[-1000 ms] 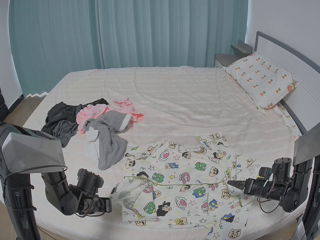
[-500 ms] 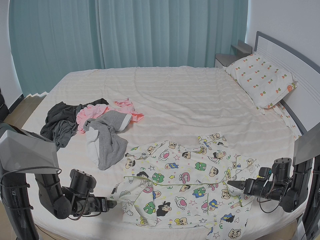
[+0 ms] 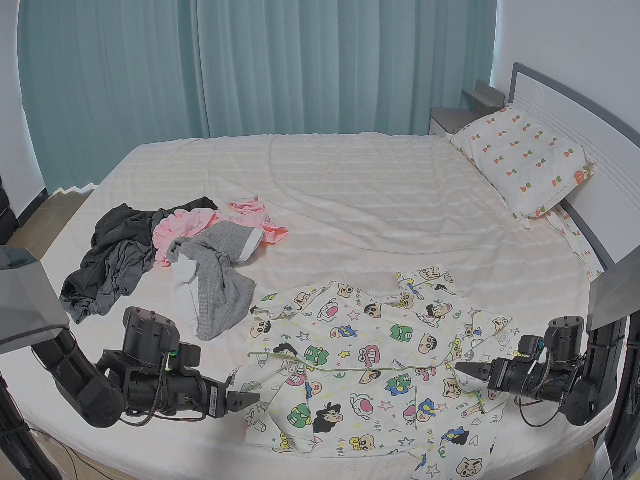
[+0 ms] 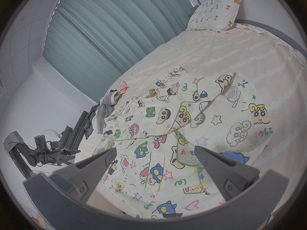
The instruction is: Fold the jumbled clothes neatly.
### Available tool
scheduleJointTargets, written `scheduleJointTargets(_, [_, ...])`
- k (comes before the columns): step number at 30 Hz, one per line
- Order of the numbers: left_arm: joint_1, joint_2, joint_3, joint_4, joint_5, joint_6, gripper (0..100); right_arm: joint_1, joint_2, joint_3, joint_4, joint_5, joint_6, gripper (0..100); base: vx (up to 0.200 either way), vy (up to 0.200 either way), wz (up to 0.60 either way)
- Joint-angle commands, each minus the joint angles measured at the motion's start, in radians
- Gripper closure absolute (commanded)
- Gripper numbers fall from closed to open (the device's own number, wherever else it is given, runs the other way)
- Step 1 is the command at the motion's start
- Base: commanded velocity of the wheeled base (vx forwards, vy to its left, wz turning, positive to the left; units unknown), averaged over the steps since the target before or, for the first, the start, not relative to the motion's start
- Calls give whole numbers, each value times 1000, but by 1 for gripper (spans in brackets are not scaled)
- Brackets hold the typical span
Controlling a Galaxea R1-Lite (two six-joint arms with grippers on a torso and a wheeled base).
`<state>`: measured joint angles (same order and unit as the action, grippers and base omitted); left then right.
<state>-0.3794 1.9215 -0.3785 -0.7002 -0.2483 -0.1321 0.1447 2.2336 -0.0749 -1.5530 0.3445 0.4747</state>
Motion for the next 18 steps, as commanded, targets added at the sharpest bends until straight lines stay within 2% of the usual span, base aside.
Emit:
scheduleJointTargets(1, [-29, 54, -125, 133, -112, 151, 0, 1, -2, 0, -10, 1, -1, 0, 0, 0, 0])
scheduleJointTargets(3, [-29, 94, -166, 176, -132, 223, 0, 1, -2, 0, -10, 1, -1, 0, 0, 0, 0])
scheduleJointTargets(5, [-29, 137, -201, 192, -143, 256, 0, 1, -2, 0, -10, 1, -1, 0, 0, 0, 0])
scheduleJointTargets(11, [-59, 225, -257, 199, -201, 269, 0, 1, 0, 0, -9, 1, -1, 0, 0, 0, 0])
scheduleJointTargets(18, [-78, 260, -253, 196, -209, 286, 0, 1, 1, 0, -9, 1, -1, 0, 0, 0, 0])
